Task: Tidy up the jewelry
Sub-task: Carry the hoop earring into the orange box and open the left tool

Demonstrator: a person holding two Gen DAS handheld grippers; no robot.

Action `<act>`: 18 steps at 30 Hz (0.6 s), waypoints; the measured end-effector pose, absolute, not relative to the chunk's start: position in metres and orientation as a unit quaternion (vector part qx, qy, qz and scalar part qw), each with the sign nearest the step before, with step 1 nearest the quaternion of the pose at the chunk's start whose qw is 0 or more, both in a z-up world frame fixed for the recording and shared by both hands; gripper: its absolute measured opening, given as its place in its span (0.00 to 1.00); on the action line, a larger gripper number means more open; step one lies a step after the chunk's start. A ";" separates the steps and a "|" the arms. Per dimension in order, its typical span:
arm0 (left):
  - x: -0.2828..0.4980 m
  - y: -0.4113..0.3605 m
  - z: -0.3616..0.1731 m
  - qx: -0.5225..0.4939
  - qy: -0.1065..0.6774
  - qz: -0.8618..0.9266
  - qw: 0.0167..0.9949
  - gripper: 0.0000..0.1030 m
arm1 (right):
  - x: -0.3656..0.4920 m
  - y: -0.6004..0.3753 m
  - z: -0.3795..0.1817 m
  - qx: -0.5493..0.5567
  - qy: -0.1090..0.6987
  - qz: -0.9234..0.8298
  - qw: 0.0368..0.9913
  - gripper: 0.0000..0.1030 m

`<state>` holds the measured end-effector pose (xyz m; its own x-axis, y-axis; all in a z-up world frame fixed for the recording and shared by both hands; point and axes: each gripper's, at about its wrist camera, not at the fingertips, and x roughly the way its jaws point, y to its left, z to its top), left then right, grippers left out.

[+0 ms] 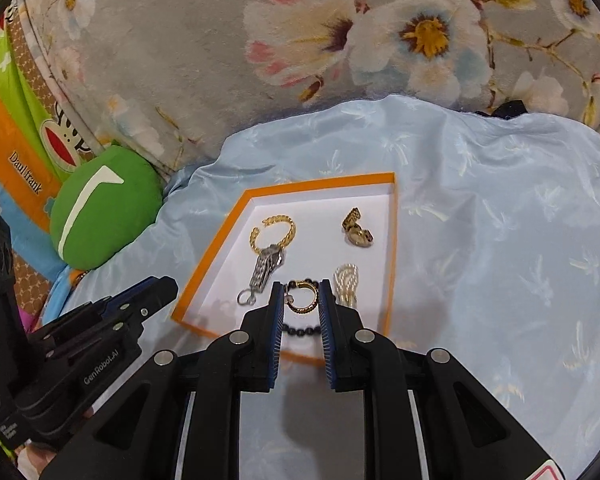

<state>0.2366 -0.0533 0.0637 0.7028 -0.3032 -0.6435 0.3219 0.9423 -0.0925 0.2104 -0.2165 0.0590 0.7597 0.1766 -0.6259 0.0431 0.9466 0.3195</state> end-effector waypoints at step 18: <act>0.293 -0.068 0.026 0.015 0.366 -0.152 0.918 0.26 | 0.284 -0.215 0.037 0.149 0.365 0.039 0.918 0.18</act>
<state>0.2933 -0.0676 0.0263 0.6864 -0.2681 -0.6760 0.2894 0.9535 -0.0843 0.2838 -0.2147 0.0375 0.7309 0.1807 -0.6581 0.0365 0.9526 0.3021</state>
